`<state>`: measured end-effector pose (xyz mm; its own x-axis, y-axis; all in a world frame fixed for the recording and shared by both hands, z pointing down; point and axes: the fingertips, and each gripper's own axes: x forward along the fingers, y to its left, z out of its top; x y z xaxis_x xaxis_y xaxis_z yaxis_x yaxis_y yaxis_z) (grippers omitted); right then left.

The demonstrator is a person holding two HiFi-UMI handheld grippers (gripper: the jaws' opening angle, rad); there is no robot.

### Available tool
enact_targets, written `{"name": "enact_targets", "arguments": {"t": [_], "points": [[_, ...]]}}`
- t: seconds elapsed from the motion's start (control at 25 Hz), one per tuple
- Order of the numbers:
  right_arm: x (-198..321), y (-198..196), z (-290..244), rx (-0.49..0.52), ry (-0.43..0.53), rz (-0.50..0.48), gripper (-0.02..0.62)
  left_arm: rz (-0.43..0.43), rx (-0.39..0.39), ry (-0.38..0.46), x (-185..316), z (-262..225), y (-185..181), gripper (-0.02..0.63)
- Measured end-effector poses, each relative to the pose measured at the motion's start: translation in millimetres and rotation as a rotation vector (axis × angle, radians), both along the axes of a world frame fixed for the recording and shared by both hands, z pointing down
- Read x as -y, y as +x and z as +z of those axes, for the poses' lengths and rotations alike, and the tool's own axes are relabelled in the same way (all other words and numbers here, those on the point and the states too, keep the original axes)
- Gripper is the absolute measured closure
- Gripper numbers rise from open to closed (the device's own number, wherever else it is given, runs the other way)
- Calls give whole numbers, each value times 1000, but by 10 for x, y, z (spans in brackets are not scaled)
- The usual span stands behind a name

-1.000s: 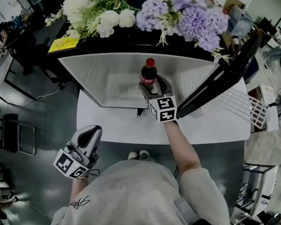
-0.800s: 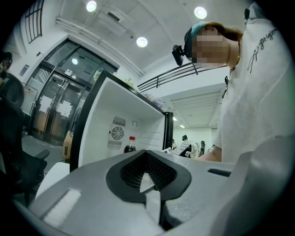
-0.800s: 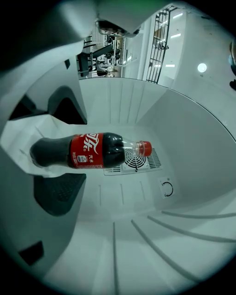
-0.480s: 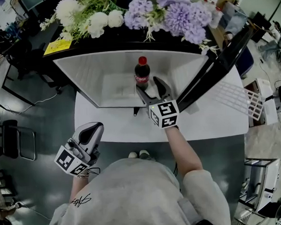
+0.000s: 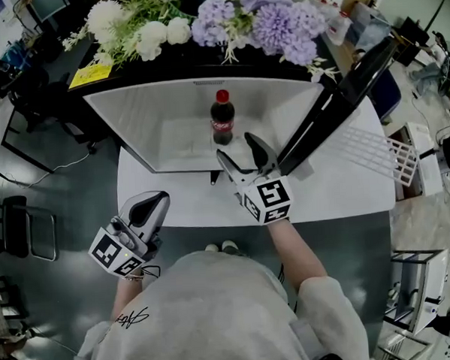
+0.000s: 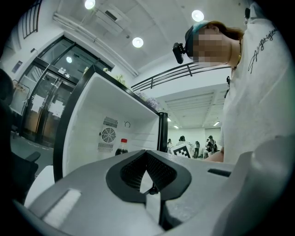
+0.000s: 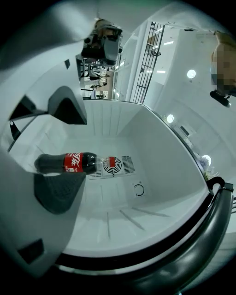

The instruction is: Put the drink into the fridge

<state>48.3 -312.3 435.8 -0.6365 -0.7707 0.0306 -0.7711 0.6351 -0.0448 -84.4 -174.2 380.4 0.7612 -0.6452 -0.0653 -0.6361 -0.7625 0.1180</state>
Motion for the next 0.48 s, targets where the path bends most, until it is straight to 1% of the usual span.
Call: {"name": "enact_targets", "arguments": {"t": [0.28, 0.48], "points": [[-277, 35, -150, 24, 22, -13, 281, 10, -1, 6, 25, -10, 52, 603], [-521, -40, -272, 47, 37, -50, 281, 29, -4, 14, 33, -22, 106, 603]]}}
